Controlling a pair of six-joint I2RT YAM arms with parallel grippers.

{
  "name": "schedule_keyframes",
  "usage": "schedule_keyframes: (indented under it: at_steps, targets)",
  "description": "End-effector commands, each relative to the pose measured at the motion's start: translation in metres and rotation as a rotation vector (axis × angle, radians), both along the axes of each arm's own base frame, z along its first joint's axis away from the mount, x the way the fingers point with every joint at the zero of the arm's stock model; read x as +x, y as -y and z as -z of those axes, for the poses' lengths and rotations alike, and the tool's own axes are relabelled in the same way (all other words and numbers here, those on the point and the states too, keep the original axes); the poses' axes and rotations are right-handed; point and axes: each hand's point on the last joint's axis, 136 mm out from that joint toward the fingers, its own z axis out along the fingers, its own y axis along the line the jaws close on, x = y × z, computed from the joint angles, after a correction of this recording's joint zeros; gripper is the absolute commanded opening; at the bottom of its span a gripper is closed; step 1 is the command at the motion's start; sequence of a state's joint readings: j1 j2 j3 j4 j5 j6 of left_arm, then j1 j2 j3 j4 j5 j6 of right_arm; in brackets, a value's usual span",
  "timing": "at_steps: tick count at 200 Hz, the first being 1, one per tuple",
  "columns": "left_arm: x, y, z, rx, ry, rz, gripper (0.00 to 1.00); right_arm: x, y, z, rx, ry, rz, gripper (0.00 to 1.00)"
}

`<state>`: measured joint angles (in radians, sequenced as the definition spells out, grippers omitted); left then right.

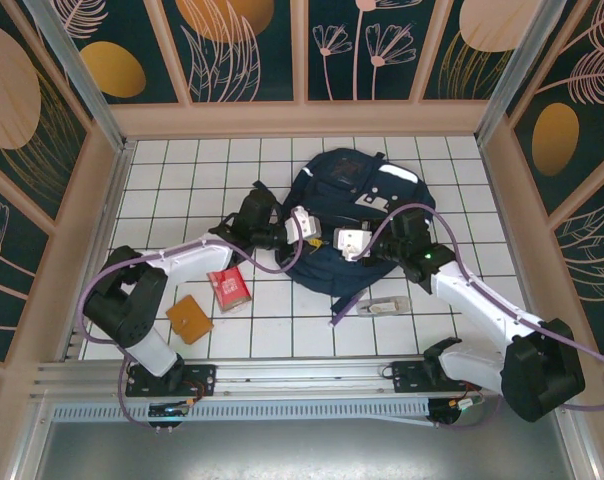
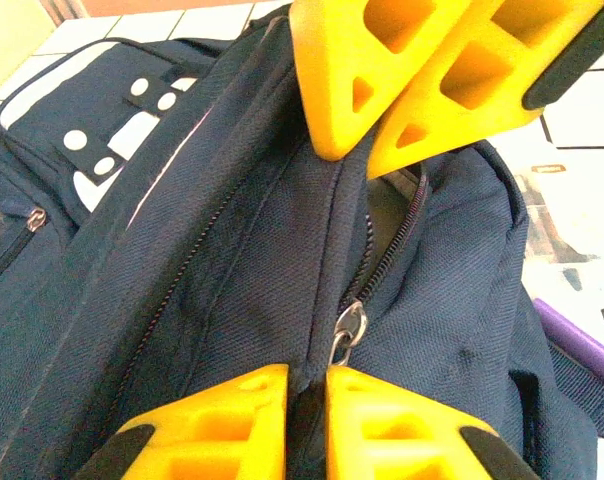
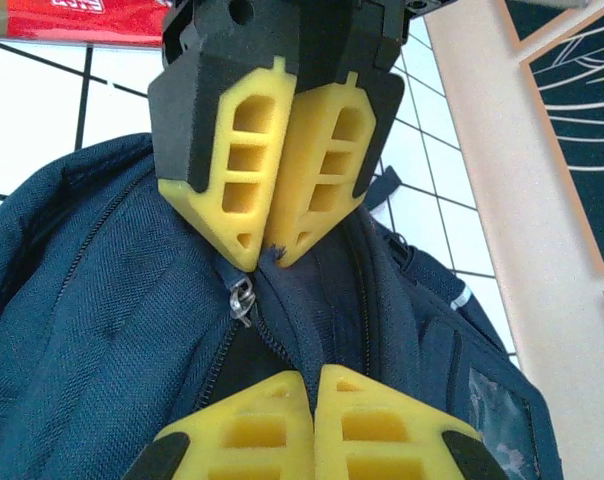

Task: Pack the student bag

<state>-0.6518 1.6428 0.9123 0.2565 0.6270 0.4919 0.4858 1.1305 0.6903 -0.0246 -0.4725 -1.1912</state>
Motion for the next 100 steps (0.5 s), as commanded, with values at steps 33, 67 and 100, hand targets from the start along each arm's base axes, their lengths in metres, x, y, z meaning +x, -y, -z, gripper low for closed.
schedule_keyframes:
  at_steps: [33, 67, 100]
  targets:
    - [-0.006, 0.005, -0.015, -0.046, 0.113, -0.048, 0.38, -0.007, -0.025, -0.040, 0.118, 0.082, -0.091, 0.00]
    - [0.009, 0.005, -0.006, -0.004, 0.133, -0.143, 0.41, -0.009, -0.029, -0.047, 0.141, 0.090, -0.102, 0.00]
    - [0.041, -0.014, -0.013, -0.010, 0.179, -0.374, 0.23, -0.017, -0.034, -0.047, 0.137, 0.096, -0.107, 0.00]
